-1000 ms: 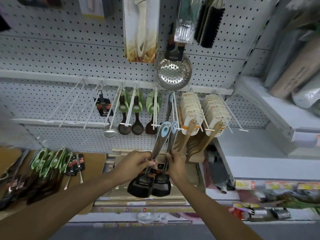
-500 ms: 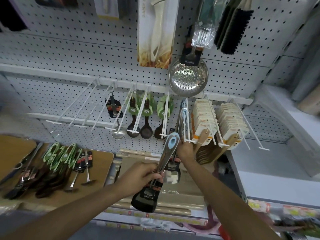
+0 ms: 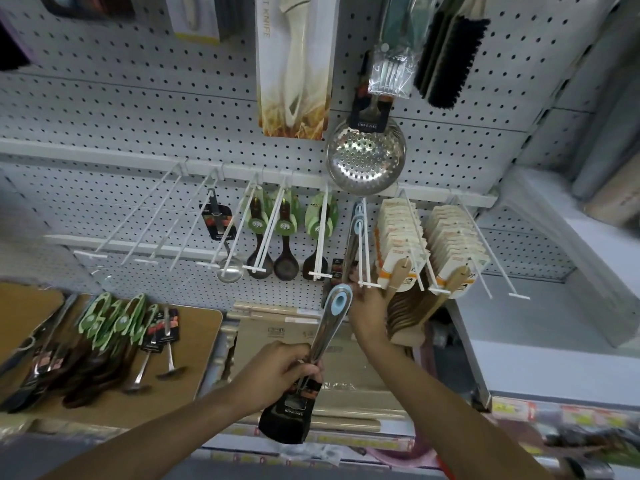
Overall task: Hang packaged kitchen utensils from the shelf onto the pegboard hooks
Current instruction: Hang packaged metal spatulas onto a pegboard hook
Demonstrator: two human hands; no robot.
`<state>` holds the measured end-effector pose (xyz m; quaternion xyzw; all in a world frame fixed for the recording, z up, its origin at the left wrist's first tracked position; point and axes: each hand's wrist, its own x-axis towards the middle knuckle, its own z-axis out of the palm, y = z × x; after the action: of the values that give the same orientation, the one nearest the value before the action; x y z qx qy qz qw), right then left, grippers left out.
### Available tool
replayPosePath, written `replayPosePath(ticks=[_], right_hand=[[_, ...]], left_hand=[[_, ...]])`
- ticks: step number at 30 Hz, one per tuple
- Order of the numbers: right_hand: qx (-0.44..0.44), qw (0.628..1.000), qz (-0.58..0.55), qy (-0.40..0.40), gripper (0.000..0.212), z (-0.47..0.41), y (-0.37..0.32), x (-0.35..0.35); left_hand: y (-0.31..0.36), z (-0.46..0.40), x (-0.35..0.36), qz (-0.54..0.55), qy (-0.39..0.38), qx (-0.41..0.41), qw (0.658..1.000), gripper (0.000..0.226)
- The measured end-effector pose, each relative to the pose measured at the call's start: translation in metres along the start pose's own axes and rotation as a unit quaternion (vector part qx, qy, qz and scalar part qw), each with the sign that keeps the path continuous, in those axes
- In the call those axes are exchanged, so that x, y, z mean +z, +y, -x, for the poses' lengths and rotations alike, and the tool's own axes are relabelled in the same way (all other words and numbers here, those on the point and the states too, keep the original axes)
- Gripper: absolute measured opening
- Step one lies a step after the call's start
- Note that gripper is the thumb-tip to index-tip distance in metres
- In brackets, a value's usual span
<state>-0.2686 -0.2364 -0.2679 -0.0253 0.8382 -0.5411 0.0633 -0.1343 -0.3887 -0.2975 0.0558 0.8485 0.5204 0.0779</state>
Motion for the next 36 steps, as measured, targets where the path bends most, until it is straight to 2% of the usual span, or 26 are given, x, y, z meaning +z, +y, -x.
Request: replayPosePath(ticks=[2, 4, 7, 11, 12, 14, 16, 24, 29, 33, 36], right_hand=[[-0.036, 0.997, 0.030, -0.060, 0.023, 0.018, 0.004, -0.005], [-0.034, 0.995, 0.016, -0.090, 0.026, 0.037, 0.013, -0.010], [-0.057, 0.989, -0.104, -0.093, 0.031, 0.058, 0.028, -0.013], [-0.045, 0.984, -0.152, -0.085, 0.015, 0.072, 0.041, -0.021], [-0.053, 0.984, -0.148, -0.083, 0.003, 0.076, 0.040, -0.022], [-0.059, 0.987, -0.133, -0.061, 0.031, 0.078, 0.038, -0.022], [-0.049, 0.992, -0.111, -0.038, 0.044, 0.078, 0.036, -0.020], [-0.051, 0.995, -0.081, -0.010, 0.028, 0.070, 0.026, -0.016], [-0.065, 0.996, -0.062, 0.000, 0.034, 0.051, 0.032, -0.010], [-0.070, 0.998, 0.006, 0.008, 0.031, 0.027, 0.031, -0.010], [-0.065, 0.997, 0.036, 0.006, 0.019, 0.007, 0.029, -0.009]], left_hand=[[-0.003, -0.001, 0.005, 0.003, -0.002, 0.001, 1.000, 0.011], [-0.006, -0.003, 0.011, 0.016, 0.001, -0.010, 1.000, 0.011], [-0.008, -0.008, 0.018, 0.021, 0.004, -0.015, 1.000, 0.010], [-0.006, -0.015, 0.029, 0.024, 0.006, -0.007, 1.000, 0.009], [-0.005, -0.017, 0.032, 0.020, 0.007, -0.005, 1.000, 0.009], [-0.005, -0.021, 0.037, 0.010, 0.009, 0.007, 1.000, 0.010], [-0.003, -0.025, 0.040, 0.006, 0.011, 0.012, 1.000, 0.011], [-0.006, -0.042, 0.044, 0.011, 0.029, 0.001, 1.000, 0.012], [-0.015, -0.057, 0.043, 0.005, 0.045, -0.012, 0.999, 0.010], [-0.023, -0.069, 0.042, -0.095, 0.027, -0.016, 0.995, 0.007], [-0.031, -0.088, 0.037, -0.144, 0.039, -0.039, 0.988, 0.016]])
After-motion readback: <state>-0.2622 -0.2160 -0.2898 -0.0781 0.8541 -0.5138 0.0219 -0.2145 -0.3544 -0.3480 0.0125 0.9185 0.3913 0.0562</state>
